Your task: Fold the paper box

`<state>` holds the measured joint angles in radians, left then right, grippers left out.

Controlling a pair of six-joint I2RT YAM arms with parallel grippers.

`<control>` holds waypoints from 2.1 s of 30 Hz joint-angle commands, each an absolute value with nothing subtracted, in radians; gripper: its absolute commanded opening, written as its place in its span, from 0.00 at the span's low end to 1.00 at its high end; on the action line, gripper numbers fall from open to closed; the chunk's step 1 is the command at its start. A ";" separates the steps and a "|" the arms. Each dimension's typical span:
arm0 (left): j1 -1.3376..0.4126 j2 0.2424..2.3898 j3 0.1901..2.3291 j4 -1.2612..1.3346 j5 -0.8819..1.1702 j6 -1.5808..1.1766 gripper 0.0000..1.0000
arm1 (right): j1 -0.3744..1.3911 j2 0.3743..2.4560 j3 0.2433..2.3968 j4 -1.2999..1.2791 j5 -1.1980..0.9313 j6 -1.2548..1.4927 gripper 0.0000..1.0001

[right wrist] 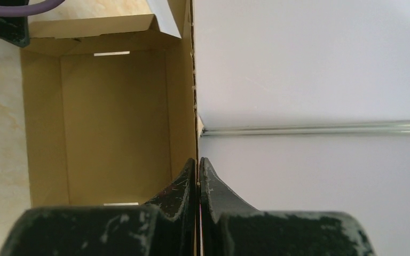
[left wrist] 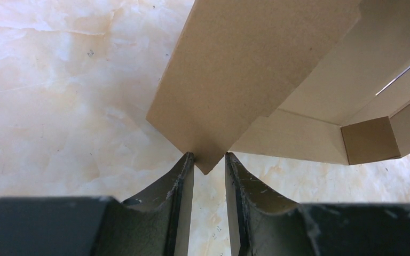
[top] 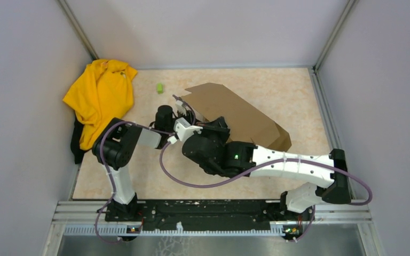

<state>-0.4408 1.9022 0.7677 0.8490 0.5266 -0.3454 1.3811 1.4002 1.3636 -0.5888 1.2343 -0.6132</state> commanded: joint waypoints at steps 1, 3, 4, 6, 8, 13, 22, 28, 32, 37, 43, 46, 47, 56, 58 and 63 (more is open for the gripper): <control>-0.441 1.917 0.746 0.907 0.541 -0.335 0.34 | 1.398 1.422 1.435 -0.677 1.201 -0.497 0.00; -0.441 1.918 0.738 0.911 0.541 -0.333 0.34 | 1.400 1.436 1.453 -0.711 1.188 -0.465 0.00; -0.440 1.919 0.733 0.915 0.540 -0.334 0.34 | 1.403 1.441 1.460 -0.727 1.182 -0.453 0.00; -0.440 1.923 0.724 0.925 0.540 -0.335 0.34 | 1.410 1.456 1.467 -0.745 1.172 -0.432 0.00; -0.439 1.926 0.717 0.933 0.540 -0.337 0.34 | 1.418 1.467 1.472 -0.760 1.160 -0.418 0.00; -0.436 1.935 0.703 0.950 0.542 -0.339 0.34 | 1.436 1.503 1.485 -0.804 1.148 -0.379 0.00; -0.430 1.903 0.622 1.008 0.545 -0.359 0.36 | 1.443 1.513 1.528 -0.852 1.164 -0.334 0.00; -0.429 1.854 0.501 1.126 0.534 -0.399 0.40 | 1.443 1.496 1.550 -0.859 1.164 -0.323 0.00; -0.428 1.797 0.494 1.074 0.496 -0.375 0.40 | 1.444 1.472 1.570 -0.872 1.143 -0.295 0.00; -0.426 1.676 0.495 0.980 0.453 -0.345 0.40 | 1.443 1.423 1.585 -0.874 1.106 -0.268 0.00; -0.407 1.555 0.493 0.874 0.392 -0.322 0.41 | 1.443 1.402 1.622 -0.918 1.070 -0.236 0.00; -0.394 1.514 0.496 0.825 0.355 -0.319 0.42 | 1.444 1.405 1.631 -0.940 1.069 -0.224 0.00; -0.388 1.507 0.499 0.811 0.342 -0.316 0.42 | 1.443 1.406 1.633 -0.948 1.069 -0.218 0.00; -0.278 1.516 0.532 0.805 0.364 -0.354 0.63 | 1.459 1.421 1.635 -0.983 1.085 -0.205 0.00; -0.256 1.549 0.558 0.829 0.418 -0.358 0.67 | 1.464 1.422 1.637 -0.982 1.094 -0.212 0.00; -0.216 1.647 0.623 0.939 0.552 -0.392 0.70 | 1.471 1.421 1.646 -0.966 1.109 -0.241 0.00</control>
